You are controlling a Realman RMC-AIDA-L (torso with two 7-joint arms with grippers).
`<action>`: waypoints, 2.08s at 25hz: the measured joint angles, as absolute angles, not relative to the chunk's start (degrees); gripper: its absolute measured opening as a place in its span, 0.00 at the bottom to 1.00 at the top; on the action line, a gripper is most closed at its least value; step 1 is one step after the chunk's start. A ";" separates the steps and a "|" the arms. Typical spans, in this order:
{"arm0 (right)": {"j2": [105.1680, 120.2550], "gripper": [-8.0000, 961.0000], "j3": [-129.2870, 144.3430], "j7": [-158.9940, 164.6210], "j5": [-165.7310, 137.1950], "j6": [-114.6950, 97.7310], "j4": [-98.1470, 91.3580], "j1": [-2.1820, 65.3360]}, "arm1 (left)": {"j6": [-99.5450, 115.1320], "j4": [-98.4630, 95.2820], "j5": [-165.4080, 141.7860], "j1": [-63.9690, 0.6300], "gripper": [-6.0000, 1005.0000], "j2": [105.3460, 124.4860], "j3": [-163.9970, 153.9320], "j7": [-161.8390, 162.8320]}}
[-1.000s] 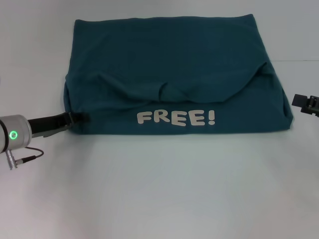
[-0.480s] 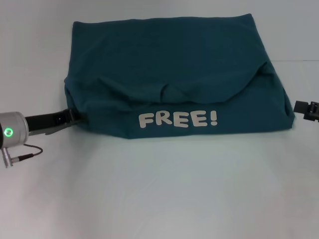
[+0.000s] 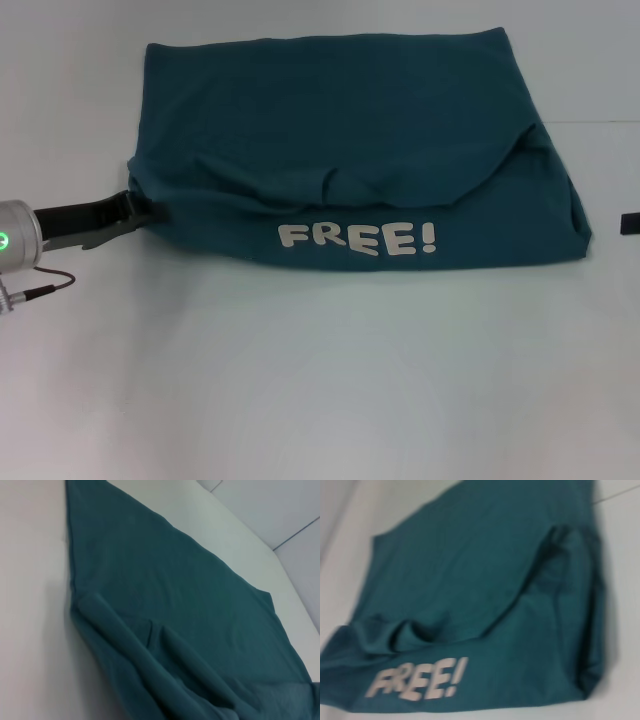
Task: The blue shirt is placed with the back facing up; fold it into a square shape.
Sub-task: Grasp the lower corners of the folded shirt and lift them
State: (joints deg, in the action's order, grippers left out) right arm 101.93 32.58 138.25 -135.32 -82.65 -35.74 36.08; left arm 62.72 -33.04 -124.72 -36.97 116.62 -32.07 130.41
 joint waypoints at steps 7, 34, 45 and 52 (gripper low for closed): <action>103.88 0.92 33.56 138.19 -143.38 -79.07 -37.12 41.86 | 61.54 -32.89 -124.72 -37.25 0.03 116.69 -32.51 130.43; 110.39 0.90 39.13 139.92 -143.44 -59.75 -29.23 44.14 | 58.96 -32.52 -124.55 -36.97 0.03 117.12 -32.52 130.03; 110.40 0.90 39.29 141.67 -143.51 -59.21 -28.63 44.47 | 58.53 -32.43 -124.52 -36.94 0.03 117.25 -32.51 129.93; 110.20 0.68 39.29 141.76 -143.56 -58.86 -28.72 44.23 | 58.51 -32.42 -124.59 -36.98 0.03 117.36 -32.52 129.90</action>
State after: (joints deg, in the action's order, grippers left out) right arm 110.20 39.29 141.76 -143.56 -58.86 -28.72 44.23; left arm 58.51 -32.42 -124.59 -36.98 117.36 -32.52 129.90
